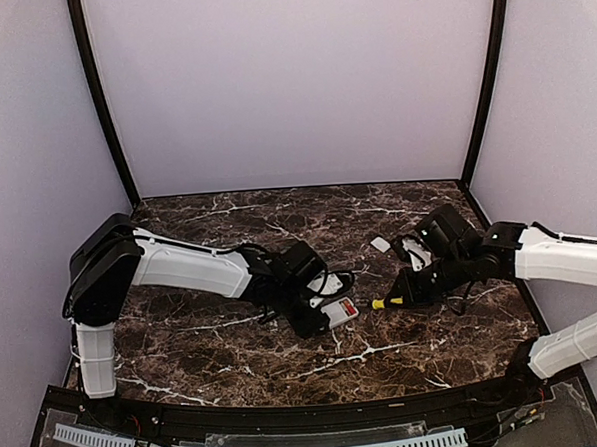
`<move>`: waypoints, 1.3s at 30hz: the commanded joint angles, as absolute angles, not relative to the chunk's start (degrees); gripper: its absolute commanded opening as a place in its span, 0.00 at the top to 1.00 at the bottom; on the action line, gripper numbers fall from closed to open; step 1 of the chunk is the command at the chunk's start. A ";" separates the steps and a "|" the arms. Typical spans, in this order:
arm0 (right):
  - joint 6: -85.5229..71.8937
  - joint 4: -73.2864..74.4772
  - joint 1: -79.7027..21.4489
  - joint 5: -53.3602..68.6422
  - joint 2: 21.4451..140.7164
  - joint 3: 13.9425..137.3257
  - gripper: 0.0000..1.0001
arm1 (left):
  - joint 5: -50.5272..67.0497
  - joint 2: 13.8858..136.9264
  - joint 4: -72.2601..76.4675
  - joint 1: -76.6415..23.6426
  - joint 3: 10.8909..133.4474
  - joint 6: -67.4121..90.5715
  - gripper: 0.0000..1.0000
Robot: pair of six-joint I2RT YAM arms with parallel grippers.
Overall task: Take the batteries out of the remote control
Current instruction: Adjust the remote control without the battery cover at the center of the board, then move the remote control without the battery cover to the center of the board.
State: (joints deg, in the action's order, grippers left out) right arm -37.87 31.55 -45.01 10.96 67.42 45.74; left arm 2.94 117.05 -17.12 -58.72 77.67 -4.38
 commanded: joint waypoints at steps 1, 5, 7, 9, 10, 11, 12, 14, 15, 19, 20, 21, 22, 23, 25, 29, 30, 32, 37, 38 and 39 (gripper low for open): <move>-35.22 31.48 -45.35 13.40 68.72 45.79 1.00 | 2.99 114.43 -17.13 -58.80 72.96 -7.52 0.57; -33.99 32.95 -45.80 13.44 70.25 46.99 1.00 | 3.85 112.59 -14.42 -58.84 70.41 -9.55 0.61; -33.10 33.91 -46.31 12.99 71.29 47.91 1.00 | 3.89 111.55 -12.94 -58.88 69.12 -10.52 0.61; -32.67 35.08 -46.89 12.32 72.55 48.96 1.00 | 3.94 110.65 -11.90 -59.03 68.05 -11.68 0.62; -32.64 35.39 -47.07 12.40 73.06 49.37 1.00 | 3.93 110.12 -11.62 -59.09 67.73 -12.43 0.62; -32.61 35.49 -47.23 12.60 73.36 49.85 1.00 | 3.94 109.91 -11.12 -59.31 67.12 -12.85 0.62; -32.67 35.51 -47.35 12.80 73.54 50.22 1.00 | 3.93 109.63 -10.97 -59.41 66.87 -13.65 0.62; -32.77 35.89 -47.50 13.07 73.36 51.08 1.00 | 4.02 109.19 -10.82 -59.83 66.16 -15.08 0.62; -32.74 36.36 -47.54 13.07 73.24 51.45 1.00 | 4.03 108.95 -10.73 -60.24 65.54 -15.62 0.62; -32.69 37.97 -47.81 13.57 73.28 51.79 1.00 | 5.00 106.55 -9.41 -61.71 62.92 -18.49 0.63; -32.76 38.32 -47.92 13.79 73.31 51.77 1.00 | 5.95 105.63 -9.25 -61.99 62.31 -19.02 0.63; -32.78 38.55 -48.10 14.13 73.24 51.83 1.00 | 6.45 104.85 -9.24 -62.11 62.14 -19.18 0.62; -32.72 39.11 -48.43 14.52 73.22 51.96 1.00 | 7.35 104.54 -9.17 -62.42 61.83 -19.41 0.62; -32.65 39.99 -48.68 14.80 73.08 52.28 1.00 | 7.99 104.05 -9.15 -62.50 61.63 -19.50 0.63; -32.42 42.44 -49.17 14.85 73.02 53.46 1.00 | 8.41 103.91 -9.11 -62.91 61.30 -19.88 0.62; -32.52 44.37 -50.47 16.80 71.87 54.73 1.00 | 7.88 103.89 -9.69 -64.34 61.13 -21.33 0.63; -32.99 44.58 -50.65 17.18 71.23 54.62 1.00 | 7.81 103.89 -9.72 -64.58 61.05 -21.39 0.63; -33.54 45.43 -50.86 18.45 70.42 54.13 1.00 | 7.89 103.89 -9.82 -64.82 60.88 -21.67 0.63; -34.66 48.25 -51.79 18.92 71.19 53.70 1.00 | 7.08 104.12 -10.11 -65.42 60.91 -23.01 0.63; -34.80 48.34 -52.03 19.01 71.61 53.81 1.00 | 7.05 104.14 -10.16 -65.45 60.91 -23.11 0.63; -34.80 48.34 -52.22 19.17 71.89 53.98 1.00 | 7.04 104.15 -10.25 -65.51 60.80 -23.29 0.63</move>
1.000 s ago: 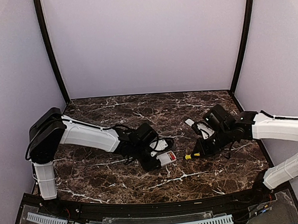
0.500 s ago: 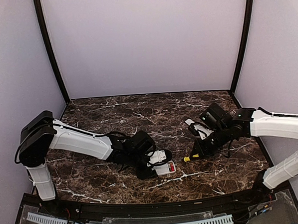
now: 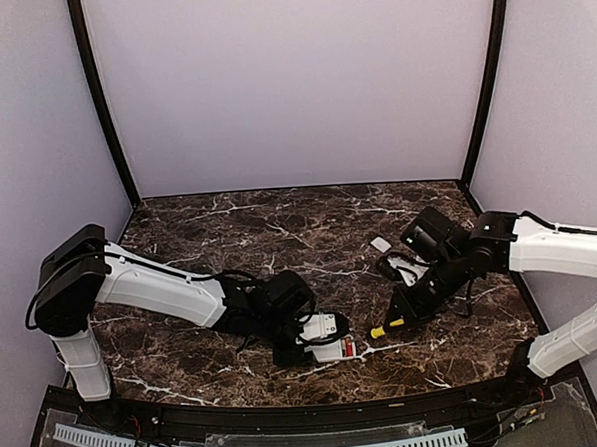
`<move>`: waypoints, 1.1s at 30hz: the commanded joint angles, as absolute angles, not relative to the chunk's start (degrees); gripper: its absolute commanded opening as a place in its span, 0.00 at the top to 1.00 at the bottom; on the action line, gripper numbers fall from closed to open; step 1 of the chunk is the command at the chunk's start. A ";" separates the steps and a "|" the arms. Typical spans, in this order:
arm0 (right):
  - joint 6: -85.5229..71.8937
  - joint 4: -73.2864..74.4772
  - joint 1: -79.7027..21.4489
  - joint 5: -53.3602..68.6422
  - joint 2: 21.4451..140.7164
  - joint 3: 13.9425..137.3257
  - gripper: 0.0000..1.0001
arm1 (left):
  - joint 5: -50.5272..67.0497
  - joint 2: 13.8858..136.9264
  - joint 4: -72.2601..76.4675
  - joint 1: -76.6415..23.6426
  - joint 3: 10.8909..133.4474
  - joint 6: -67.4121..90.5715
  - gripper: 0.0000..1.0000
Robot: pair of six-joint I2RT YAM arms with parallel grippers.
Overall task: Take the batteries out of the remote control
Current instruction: Move the remote control without the battery cover to the center of the board, then remove the battery from the remote control without the battery cover.
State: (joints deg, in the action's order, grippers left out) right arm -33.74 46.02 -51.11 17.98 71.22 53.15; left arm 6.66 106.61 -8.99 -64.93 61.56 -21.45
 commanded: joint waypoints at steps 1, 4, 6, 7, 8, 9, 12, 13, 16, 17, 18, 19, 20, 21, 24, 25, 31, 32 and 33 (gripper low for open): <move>-34.80 48.22 -52.35 19.28 72.22 54.27 1.00 | 6.99 104.15 -10.31 -65.54 60.77 -23.38 0.63; -34.64 47.90 -52.60 19.68 73.63 55.23 1.00 | 6.92 104.28 -10.43 -65.77 60.66 -23.66 0.63; -34.65 48.43 -52.73 19.45 74.91 55.90 1.00 | 6.63 104.32 -10.38 -65.89 60.65 -23.77 0.63; -34.51 48.78 -52.77 19.43 75.76 56.30 1.00 | 6.51 104.32 -10.37 -65.90 60.60 -23.79 0.63; -34.47 49.02 -52.86 19.42 76.30 56.73 1.00 | 6.47 104.33 -10.28 -65.91 60.57 -23.81 0.63; -34.52 49.21 -52.97 19.47 76.70 57.14 1.00 | 6.38 104.33 -10.24 -65.96 60.56 -23.82 0.63; -34.98 48.70 -53.39 20.50 77.32 57.57 1.00 | 6.28 104.30 -10.15 -66.00 60.56 -23.80 0.63; -35.20 48.90 -53.51 20.51 77.63 57.68 1.00 | 6.16 104.32 -10.12 -66.01 60.58 -23.88 0.63; -35.66 50.41 -53.57 19.76 78.57 58.31 1.00 | 6.03 104.31 -10.11 -66.01 60.54 -23.98 0.63; -35.82 51.10 -53.65 19.50 79.04 58.70 1.00 | 6.06 104.32 -10.09 -66.01 60.51 -23.99 0.63; -35.93 51.76 -53.69 19.31 79.42 59.18 1.00 | 6.02 104.33 -10.10 -66.01 60.49 -23.99 0.64; -36.02 52.73 -53.70 18.95 79.94 59.79 1.00 | 6.03 104.33 -10.10 -66.01 60.54 -23.99 0.63; -36.11 53.76 -53.77 18.64 80.43 60.43 1.00 | 5.99 104.33 -10.11 -66.01 60.50 -24.04 0.64; -36.19 54.76 -53.78 18.35 81.15 61.16 1.00 | 5.98 104.28 -10.11 -66.01 60.52 -24.07 0.64; -36.50 57.55 -53.96 16.81 82.89 63.12 1.00 | 5.81 104.32 -10.24 -66.01 60.64 -24.08 0.64; -36.64 58.20 -54.09 16.53 83.39 63.71 1.00 | 5.81 104.32 -10.31 -66.01 60.73 -24.08 0.64; -39.54 65.25 -55.26 12.58 87.83 68.72 1.00 | 6.10 104.41 -10.65 -66.01 61.00 -23.79 0.64; -40.04 66.41 -55.66 12.03 88.54 69.64 1.00 | 6.14 104.41 -10.75 -66.07 61.06 -23.75 0.64; -40.65 66.86 -56.10 11.34 89.30 70.45 1.00 | 6.19 104.37 -10.74 -66.08 61.16 -23.74 0.64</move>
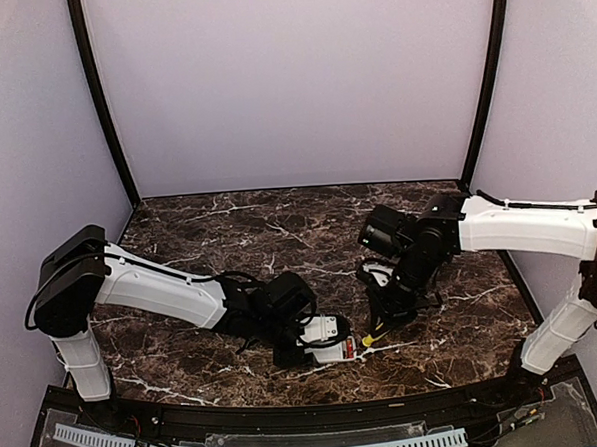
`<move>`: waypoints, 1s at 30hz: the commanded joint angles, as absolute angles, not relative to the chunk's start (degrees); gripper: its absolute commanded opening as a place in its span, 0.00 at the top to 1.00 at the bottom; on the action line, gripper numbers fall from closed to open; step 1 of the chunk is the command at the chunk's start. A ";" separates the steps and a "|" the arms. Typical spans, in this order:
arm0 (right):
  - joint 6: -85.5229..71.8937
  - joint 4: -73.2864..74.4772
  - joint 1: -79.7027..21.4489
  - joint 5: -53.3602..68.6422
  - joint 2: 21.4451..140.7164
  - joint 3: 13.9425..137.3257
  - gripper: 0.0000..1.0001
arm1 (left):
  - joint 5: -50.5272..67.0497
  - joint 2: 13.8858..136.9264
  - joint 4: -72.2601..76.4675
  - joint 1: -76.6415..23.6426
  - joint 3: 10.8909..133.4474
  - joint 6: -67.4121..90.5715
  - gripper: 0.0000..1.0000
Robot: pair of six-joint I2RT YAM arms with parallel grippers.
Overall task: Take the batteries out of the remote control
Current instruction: Remove the battery from the remote control without the battery cover.
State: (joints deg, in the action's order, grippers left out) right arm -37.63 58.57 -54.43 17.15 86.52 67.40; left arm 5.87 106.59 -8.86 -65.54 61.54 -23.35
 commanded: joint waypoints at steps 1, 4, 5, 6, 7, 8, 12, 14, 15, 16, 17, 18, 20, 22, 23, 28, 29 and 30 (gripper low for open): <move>-41.36 67.98 -56.44 10.56 90.29 71.42 1.00 | 6.23 104.40 -10.86 -66.09 61.30 -23.67 0.64; -43.69 70.46 -58.24 8.44 93.56 74.34 1.00 | 6.38 104.41 -11.06 -66.14 61.46 -23.58 0.64; -44.34 71.24 -58.97 7.72 94.73 75.45 1.00 | 6.40 104.41 -11.14 -66.17 61.46 -23.56 0.64; -45.12 71.87 -59.77 6.92 95.96 76.66 1.00 | 6.41 104.48 -11.11 -66.18 61.45 -23.51 0.64; -45.75 72.02 -60.71 6.46 97.28 77.55 1.00 | 6.46 104.49 -11.15 -66.25 61.46 -23.48 0.64; -46.43 71.93 -61.31 6.16 98.00 78.21 1.00 | 6.43 104.50 -11.11 -66.30 61.45 -23.43 0.64; -49.42 69.17 -62.55 6.55 98.84 78.16 1.00 | 6.43 104.50 -10.96 -66.44 61.38 -23.38 0.64; -50.75 67.30 -62.57 6.48 98.08 77.07 1.00 | 6.46 104.50 -10.97 -66.44 61.29 -23.38 0.64; -51.77 66.19 -62.58 6.50 97.46 76.34 1.00 | 6.48 104.50 -10.92 -66.45 61.27 -23.38 0.64; -52.58 64.92 -62.58 6.44 96.76 75.36 1.00 | 6.65 104.48 -10.86 -66.45 61.29 -23.20 0.64; -53.44 63.37 -62.58 6.34 95.98 74.46 1.00 | 6.71 104.49 -10.79 -66.45 61.32 -23.16 0.64; -54.13 61.16 -62.51 6.48 95.12 73.19 1.00 | 6.95 104.46 -10.70 -66.45 61.27 -23.02 0.64; -55.23 55.56 -62.53 7.88 92.62 69.05 1.00 | 7.18 104.56 -10.55 -66.45 61.24 -22.91 0.64; -56.66 49.17 -62.34 8.74 89.60 64.09 1.00 | 7.20 104.59 -10.54 -66.45 61.07 -22.86 0.64; -57.09 46.71 -62.21 9.09 87.94 61.65 1.00 | 7.16 104.65 -10.54 -66.45 60.99 -22.85 0.64; -58.77 34.89 -60.50 10.58 77.18 49.98 1.00 | 7.30 104.96 -10.26 -66.45 60.85 -22.71 0.64; -58.84 32.44 -60.02 11.29 75.63 47.84 1.00 | 7.41 105.08 -10.18 -66.45 60.88 -22.74 0.64; -59.06 30.37 -59.52 11.73 74.17 45.95 1.00 | 7.44 105.14 -10.19 -66.45 60.94 -22.69 0.64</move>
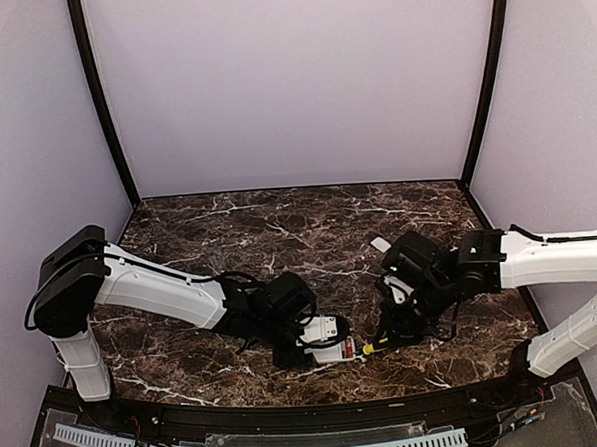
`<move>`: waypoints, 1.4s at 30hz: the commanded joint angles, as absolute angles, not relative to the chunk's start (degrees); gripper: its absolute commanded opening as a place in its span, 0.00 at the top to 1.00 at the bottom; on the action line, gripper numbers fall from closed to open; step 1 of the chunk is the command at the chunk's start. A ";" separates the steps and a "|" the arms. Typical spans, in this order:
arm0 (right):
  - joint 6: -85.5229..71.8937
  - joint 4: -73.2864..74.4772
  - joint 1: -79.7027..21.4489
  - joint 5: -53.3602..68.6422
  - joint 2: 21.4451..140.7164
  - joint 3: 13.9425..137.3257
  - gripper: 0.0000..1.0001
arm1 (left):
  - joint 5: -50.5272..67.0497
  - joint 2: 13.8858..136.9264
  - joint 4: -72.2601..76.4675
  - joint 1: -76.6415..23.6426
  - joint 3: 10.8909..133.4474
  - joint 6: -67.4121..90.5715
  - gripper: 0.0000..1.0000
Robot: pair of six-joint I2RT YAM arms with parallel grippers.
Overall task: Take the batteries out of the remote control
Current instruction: Remove the battery from the remote control without the battery cover.
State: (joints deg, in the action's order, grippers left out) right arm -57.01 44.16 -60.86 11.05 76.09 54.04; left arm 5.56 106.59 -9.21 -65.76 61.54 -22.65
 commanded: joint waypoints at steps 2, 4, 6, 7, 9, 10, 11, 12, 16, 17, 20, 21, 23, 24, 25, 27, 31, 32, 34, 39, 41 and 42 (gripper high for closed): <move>-59.10 26.82 -58.78 12.56 71.74 42.67 1.00 | 7.46 105.27 -10.19 -66.49 60.92 -22.63 0.64; -59.23 23.95 -58.02 13.20 69.28 40.04 1.00 | 7.27 105.37 -10.32 -66.45 60.92 -22.67 0.64; -59.59 20.76 -57.44 14.07 66.60 37.28 1.00 | 7.22 105.46 -10.30 -66.45 60.81 -22.68 0.64; -60.00 18.75 -56.97 14.79 65.27 35.59 1.00 | 7.21 105.51 -10.25 -66.45 60.80 -22.68 0.64; -61.57 14.75 -55.60 16.69 62.77 31.97 1.00 | 7.09 105.59 -10.22 -66.45 60.83 -22.76 0.64; -62.33 12.27 -55.22 17.54 61.54 30.13 1.00 | 7.10 105.62 -10.21 -66.45 60.87 -22.76 0.64; -63.03 10.10 -54.73 18.19 60.33 28.06 1.00 | 7.12 105.75 -10.20 -66.45 60.85 -22.76 0.64; -63.58 8.18 -54.49 18.58 59.15 26.86 1.00 | 7.07 105.85 -10.24 -66.45 60.88 -22.76 0.65; -63.97 6.40 -53.75 18.64 55.86 25.22 1.00 | 7.01 105.99 -10.26 -66.45 60.87 -22.76 0.64; -64.10 6.35 -53.70 18.51 55.14 24.95 1.00 | 7.02 105.99 -10.17 -66.45 60.92 -22.76 0.64; -64.66 5.16 -53.29 18.87 53.47 24.08 1.00 | 6.90 106.12 -10.20 -66.45 60.95 -22.76 0.64; -64.85 4.33 -53.22 19.21 53.17 23.77 1.00 | 6.92 106.15 -10.24 -66.45 60.98 -22.76 0.64; -65.51 2.00 -53.05 19.88 52.57 23.16 1.00 | 6.96 106.22 -10.26 -66.45 60.95 -22.76 0.64; -65.76 0.81 -53.02 20.33 52.35 22.90 1.00 | 6.90 106.29 -10.27 -66.45 60.92 -22.76 0.64; -65.96 0.33 -52.93 20.65 52.10 22.88 1.00 | 6.88 106.32 -10.26 -66.45 60.91 -22.76 0.64; -65.94 0.26 -52.84 21.16 51.36 23.21 1.00 | 6.73 106.39 -10.32 -66.45 60.94 -22.76 0.65; -65.68 0.40 -52.64 22.00 49.62 24.02 1.00 | 6.68 106.52 -10.36 -66.45 60.92 -22.85 0.65; -65.54 0.95 -52.65 22.13 49.17 24.19 1.00 | 6.57 106.48 -10.32 -66.45 60.91 -22.85 0.65; -65.28 2.38 -52.56 21.92 48.47 24.61 1.00 | 6.45 106.50 -10.21 -66.45 60.83 -22.90 0.65; -62.27 10.66 -52.56 20.17 48.62 27.87 1.00 | 6.05 106.46 -10.20 -66.45 60.80 -22.67 0.65; -59.25 20.74 -52.56 18.24 49.50 31.12 1.00 | 5.86 106.52 -10.13 -66.45 60.73 -22.60 0.65; -57.78 24.65 -52.56 17.46 50.24 32.80 1.00 | 5.83 106.56 -10.16 -66.45 60.67 -22.59 0.65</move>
